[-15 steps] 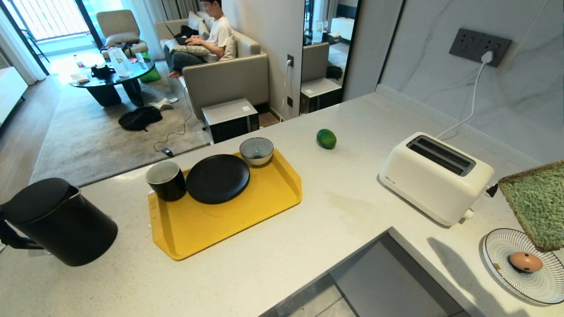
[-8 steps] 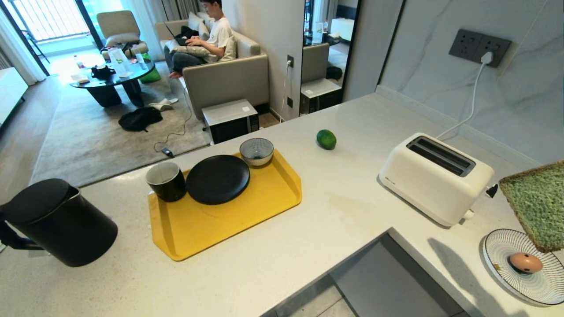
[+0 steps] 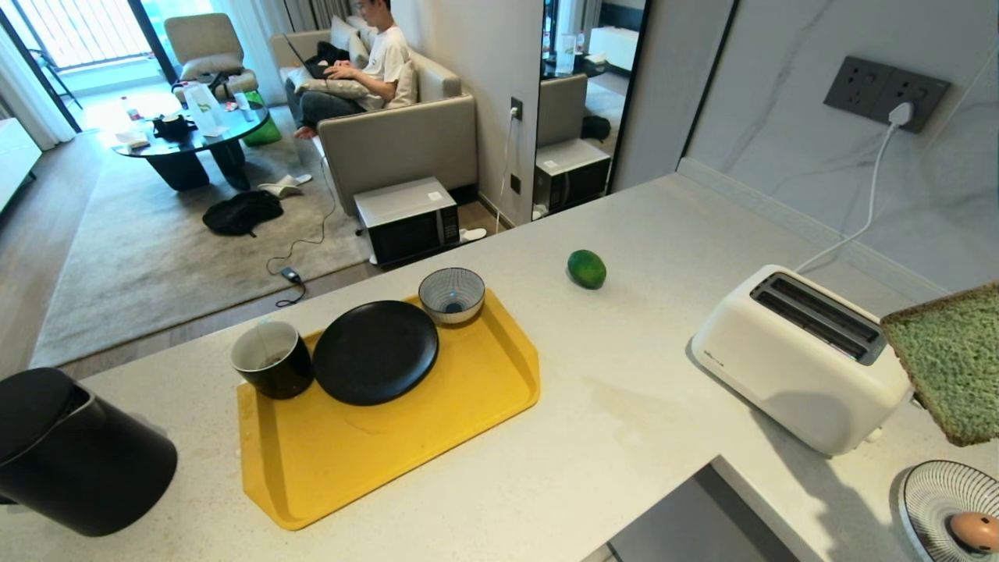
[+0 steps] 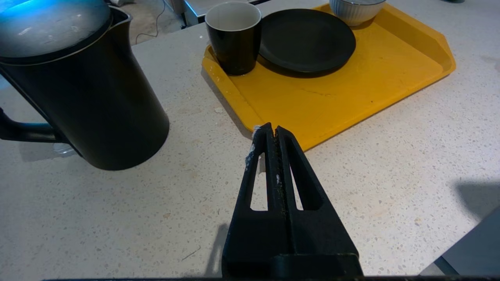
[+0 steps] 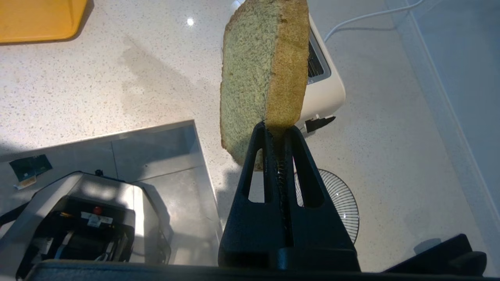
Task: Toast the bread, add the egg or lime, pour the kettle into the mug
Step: Put the bread slices in the toaster
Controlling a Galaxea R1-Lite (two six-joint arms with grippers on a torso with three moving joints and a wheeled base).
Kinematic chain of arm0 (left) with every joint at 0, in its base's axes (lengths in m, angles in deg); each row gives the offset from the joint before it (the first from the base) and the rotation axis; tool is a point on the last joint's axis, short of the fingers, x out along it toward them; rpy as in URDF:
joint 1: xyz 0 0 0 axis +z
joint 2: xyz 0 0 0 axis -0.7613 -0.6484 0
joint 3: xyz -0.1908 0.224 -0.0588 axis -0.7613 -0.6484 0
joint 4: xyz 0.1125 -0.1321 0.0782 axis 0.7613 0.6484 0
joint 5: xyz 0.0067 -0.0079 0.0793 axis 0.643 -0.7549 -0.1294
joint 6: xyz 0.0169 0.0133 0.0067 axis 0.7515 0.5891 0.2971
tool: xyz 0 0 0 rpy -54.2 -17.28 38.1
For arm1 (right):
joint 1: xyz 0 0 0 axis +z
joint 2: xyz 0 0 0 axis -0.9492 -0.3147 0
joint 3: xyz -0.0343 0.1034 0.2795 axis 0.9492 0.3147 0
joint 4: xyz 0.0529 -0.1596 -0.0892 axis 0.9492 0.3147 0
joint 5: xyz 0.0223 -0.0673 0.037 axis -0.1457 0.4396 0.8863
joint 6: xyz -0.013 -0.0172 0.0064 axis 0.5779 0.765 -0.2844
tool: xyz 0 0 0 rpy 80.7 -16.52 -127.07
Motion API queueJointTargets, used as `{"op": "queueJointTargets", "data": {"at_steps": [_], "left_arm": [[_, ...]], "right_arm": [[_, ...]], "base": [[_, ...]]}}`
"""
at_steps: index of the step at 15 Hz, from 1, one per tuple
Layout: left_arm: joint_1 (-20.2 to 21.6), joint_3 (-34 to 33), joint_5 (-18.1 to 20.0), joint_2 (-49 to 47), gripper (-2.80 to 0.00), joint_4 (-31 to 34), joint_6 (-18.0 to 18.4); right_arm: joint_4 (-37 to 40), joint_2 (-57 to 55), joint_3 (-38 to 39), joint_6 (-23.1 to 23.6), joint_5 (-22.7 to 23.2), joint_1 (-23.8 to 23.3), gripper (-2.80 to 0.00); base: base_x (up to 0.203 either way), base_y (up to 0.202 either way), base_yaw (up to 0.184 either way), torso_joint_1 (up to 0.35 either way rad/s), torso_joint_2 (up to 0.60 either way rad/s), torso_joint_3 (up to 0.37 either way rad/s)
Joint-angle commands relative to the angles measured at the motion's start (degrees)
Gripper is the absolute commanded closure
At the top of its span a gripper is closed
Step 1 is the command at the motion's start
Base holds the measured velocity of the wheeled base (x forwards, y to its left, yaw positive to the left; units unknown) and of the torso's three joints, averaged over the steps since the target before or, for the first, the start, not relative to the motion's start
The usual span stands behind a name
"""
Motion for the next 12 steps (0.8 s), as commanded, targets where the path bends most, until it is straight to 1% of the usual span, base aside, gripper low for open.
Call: {"op": "queueJointTargets", "data": {"at_steps": [1, 2, 3, 5, 7, 9, 10, 12], "left_arm": [[0.00, -0.01, 0.00, -0.05, 0.00, 0.01, -0.03], [0.00, -0.01, 0.00, -0.05, 0.00, 0.01, -0.04], [0.00, -0.01, 0.00, -0.05, 0.00, 0.01, -0.12], [0.00, -0.01, 0.00, -0.05, 0.00, 0.01, -0.25], [0.00, -0.01, -0.09, -0.05, 0.00, 0.01, -0.38], [0.00, -0.01, -0.09, -0.05, 0.00, 0.01, -0.47], [0.00, -0.01, -0.09, -0.05, 0.00, 0.01, -0.47], [0.00, -0.01, -0.09, -0.05, 0.00, 0.01, -0.38]], "right_arm": [[0.17, -0.23, -0.71, 0.11, -0.05, 0.02, 0.00], [0.25, -0.62, -1.43, 0.20, -0.12, 0.02, 0.00], [0.30, -1.51, -2.41, 1.25, -0.15, 0.02, 0.00], [0.33, -4.74, -4.82, 4.38, -0.65, -0.49, 0.00], [0.25, -9.62, -8.48, 6.68, -0.80, -2.20, 0.00], [0.24, -15.07, -14.09, 8.85, -0.69, -5.33, 0.00], [0.25, -17.44, -16.56, 10.02, -0.50, -7.78, 0.00], [0.26, -20.00, -18.33, 11.81, -0.17, -11.19, 0.00]], "base": [[0.000, 0.000, 0.000, 0.000, 0.00, 0.000], [0.000, 0.000, 0.000, 0.000, 0.00, 0.000], [0.000, 0.000, 0.000, 0.000, 0.00, 0.000], [0.000, 0.000, 0.000, 0.000, 0.00, 0.000], [0.000, 0.000, 0.000, 0.000, 0.00, 0.000], [0.000, 0.000, 0.000, 0.000, 0.00, 0.000], [0.000, 0.000, 0.000, 0.000, 0.00, 0.000], [0.000, 0.000, 0.000, 0.000, 0.00, 0.000]]}}
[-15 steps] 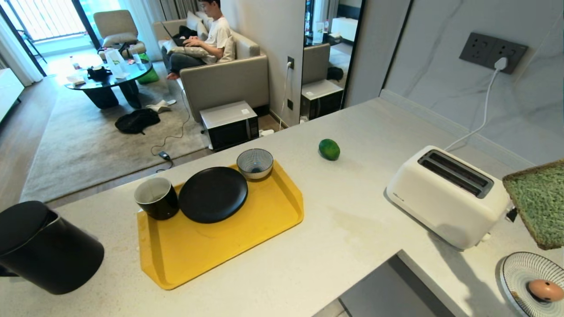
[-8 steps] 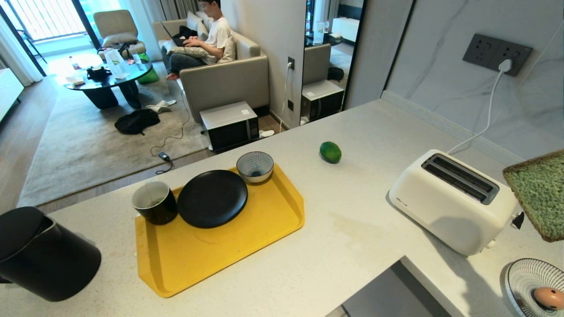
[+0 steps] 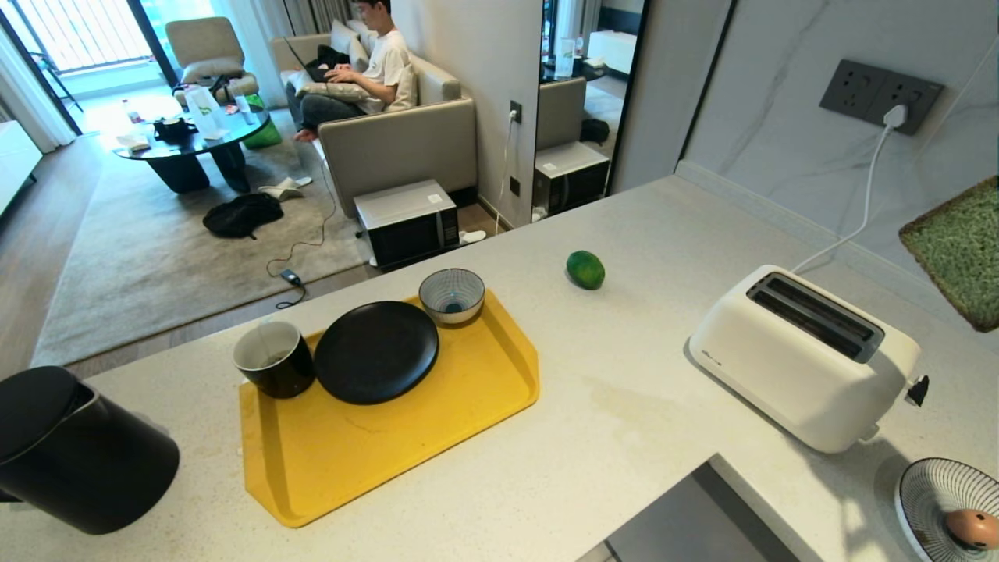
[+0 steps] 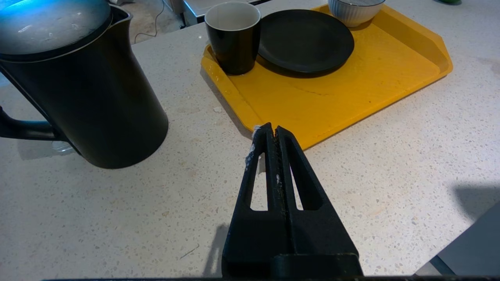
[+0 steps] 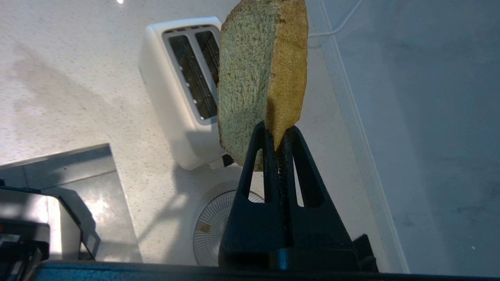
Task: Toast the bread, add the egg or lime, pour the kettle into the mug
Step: Put the bread slices in the toaster
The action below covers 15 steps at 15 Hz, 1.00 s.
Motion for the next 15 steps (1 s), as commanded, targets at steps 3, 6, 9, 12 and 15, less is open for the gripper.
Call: {"op": "queueJointTargets", "data": {"at_steps": [3, 6, 9, 12, 15], "left_arm": [[0.00, -0.01, 0.07, -0.05, 0.00, 0.00, 0.22], [0.00, -0.01, 0.07, -0.05, 0.00, 0.00, 0.31], [0.00, -0.01, 0.07, -0.05, 0.00, 0.00, 0.40], [0.00, -0.01, 0.07, -0.05, 0.00, 0.00, 0.49], [0.00, -0.01, 0.07, -0.05, 0.00, 0.00, 0.49]], "right_arm": [[0.17, -6.42, -1.04, 2.88, 2.99, -7.01, 0.00], [0.01, -9.28, -1.43, 4.45, 9.73, -9.27, 0.00], [-0.34, -11.25, -1.68, 6.20, 13.98, -9.45, 0.00], [-5.75, -16.12, -2.01, 9.35, 14.26, -9.80, 0.00], [-8.17, -22.18, -5.58, 10.88, 14.33, -10.40, 0.00]], "base": [[0.000, 0.000, 0.000, 0.000, 0.00, 0.000], [0.000, 0.000, 0.000, 0.000, 0.00, 0.000], [0.000, 0.000, 0.000, 0.000, 0.00, 0.000], [0.000, 0.000, 0.000, 0.000, 0.00, 0.000], [0.000, 0.000, 0.000, 0.000, 0.00, 0.000]]}}
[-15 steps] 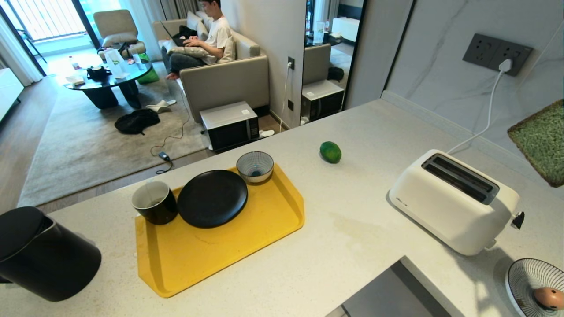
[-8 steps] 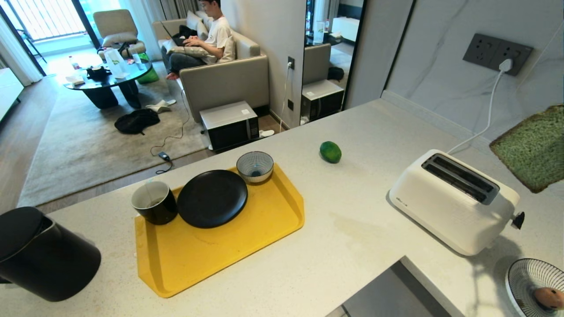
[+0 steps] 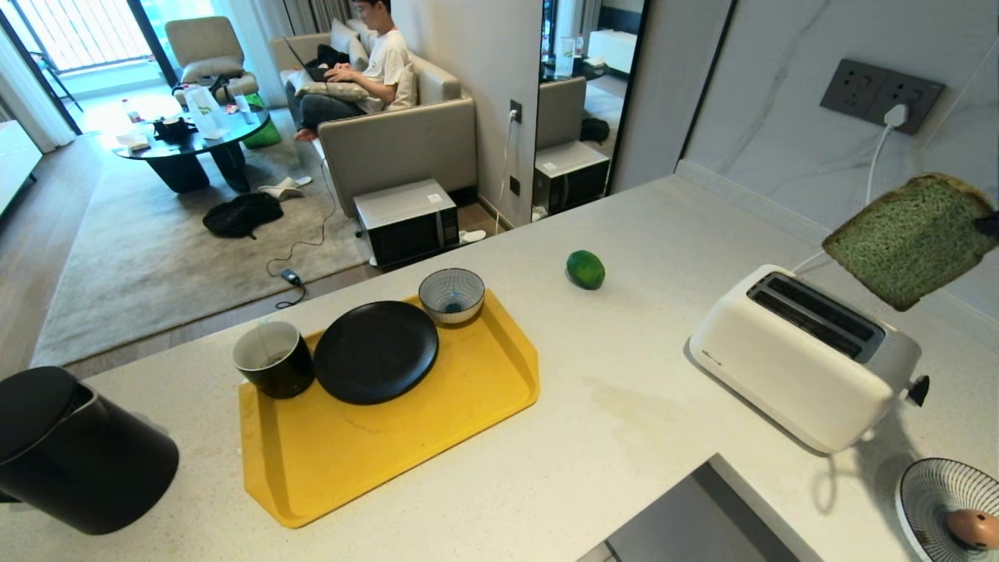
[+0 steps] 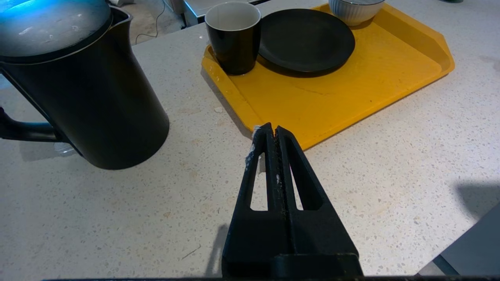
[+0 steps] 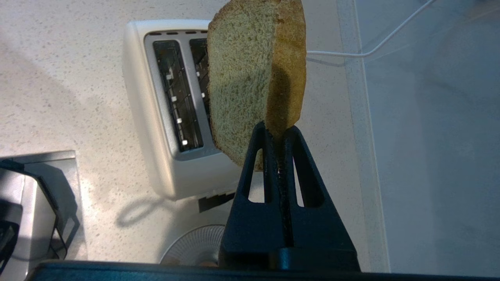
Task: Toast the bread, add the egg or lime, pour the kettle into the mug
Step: Put the bread slices in the toaster
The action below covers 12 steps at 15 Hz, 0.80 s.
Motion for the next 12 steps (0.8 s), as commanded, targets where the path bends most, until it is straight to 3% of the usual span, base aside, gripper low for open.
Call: {"op": "queueJointTargets", "data": {"at_steps": [1, 5, 12], "left_arm": [[0.00, -0.01, 0.00, -0.05, 0.00, 0.00, 0.09], [0.00, -0.01, 0.00, -0.05, 0.00, 0.00, 0.09], [0.00, -0.01, 0.02, -0.05, 0.00, 0.00, 0.09]], "right_arm": [[0.08, -5.25, -2.59, 0.32, 0.13, -0.27, 0.00], [-0.03, -11.29, -6.47, 0.41, 1.18, -1.02, 0.00], [-0.08, -14.46, -6.71, 2.77, 2.19, -3.43, 0.00]], "base": [[0.000, 0.000, 0.000, 0.000, 0.00, 0.000], [0.000, 0.000, 0.000, 0.000, 0.00, 0.000], [0.000, 0.000, 0.000, 0.000, 0.00, 0.000]]}}
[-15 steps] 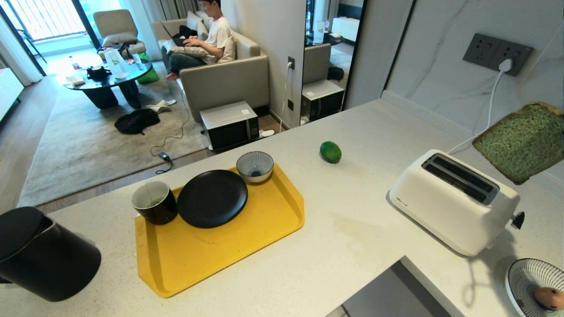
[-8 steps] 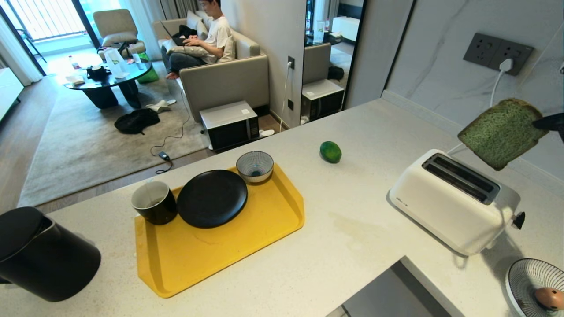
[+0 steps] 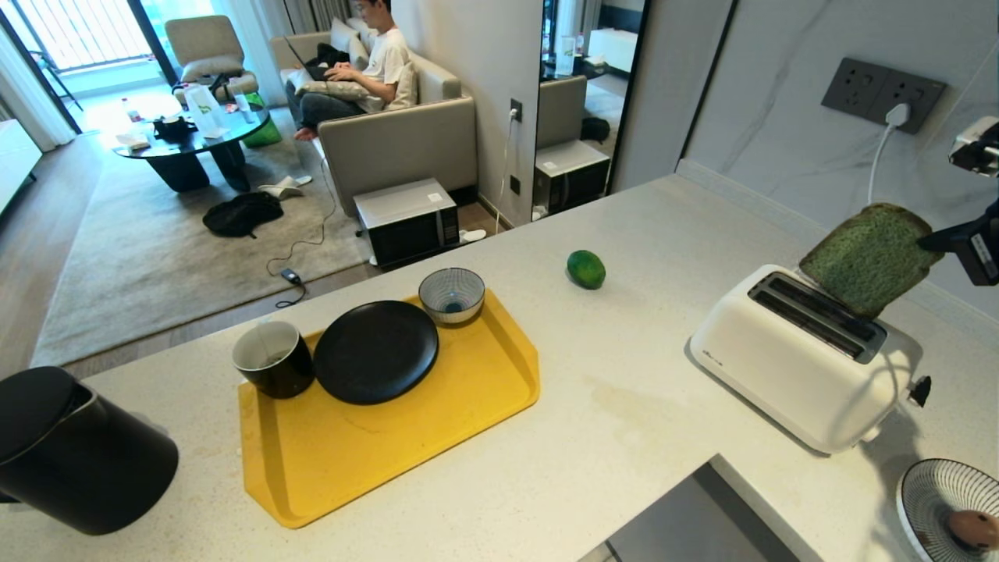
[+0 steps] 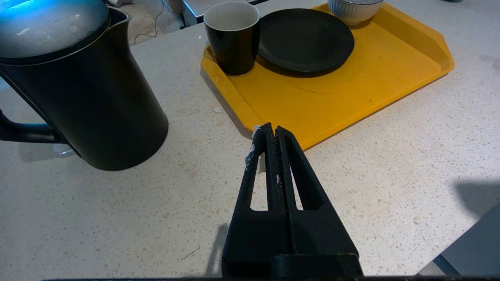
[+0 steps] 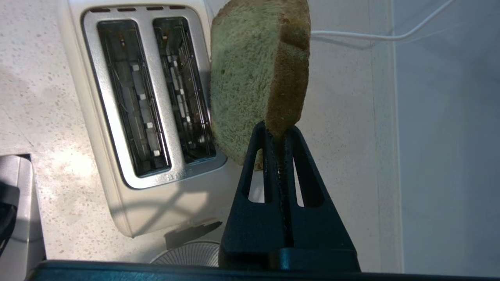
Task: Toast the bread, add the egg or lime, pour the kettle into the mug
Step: Put the bread slices in the toaster
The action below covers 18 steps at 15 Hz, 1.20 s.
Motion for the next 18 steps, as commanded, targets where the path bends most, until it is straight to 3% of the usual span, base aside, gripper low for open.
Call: {"op": "queueJointTargets", "data": {"at_steps": [1, 10, 18], "left_arm": [[0.00, -0.01, 0.01, -0.05, 0.00, 0.02, 0.00], [0.00, -0.01, -0.07, -0.05, 0.00, 0.02, 0.00], [0.00, -0.01, 0.01, -0.05, 0.00, 0.02, 0.00]], "right_arm": [[0.26, -0.47, 0.52, 0.49, 0.18, -0.56, 0.00], [0.41, 4.10, 7.65, 3.00, 2.23, -0.53, 0.00], [0.49, 4.89, 7.85, 3.89, 2.17, -0.53, 0.00]], "base": [[0.000, 0.000, 0.000, 0.000, 0.00, 0.000], [0.000, 0.000, 0.000, 0.000, 0.00, 0.000], [0.000, 0.000, 0.000, 0.000, 0.00, 0.000]]}}
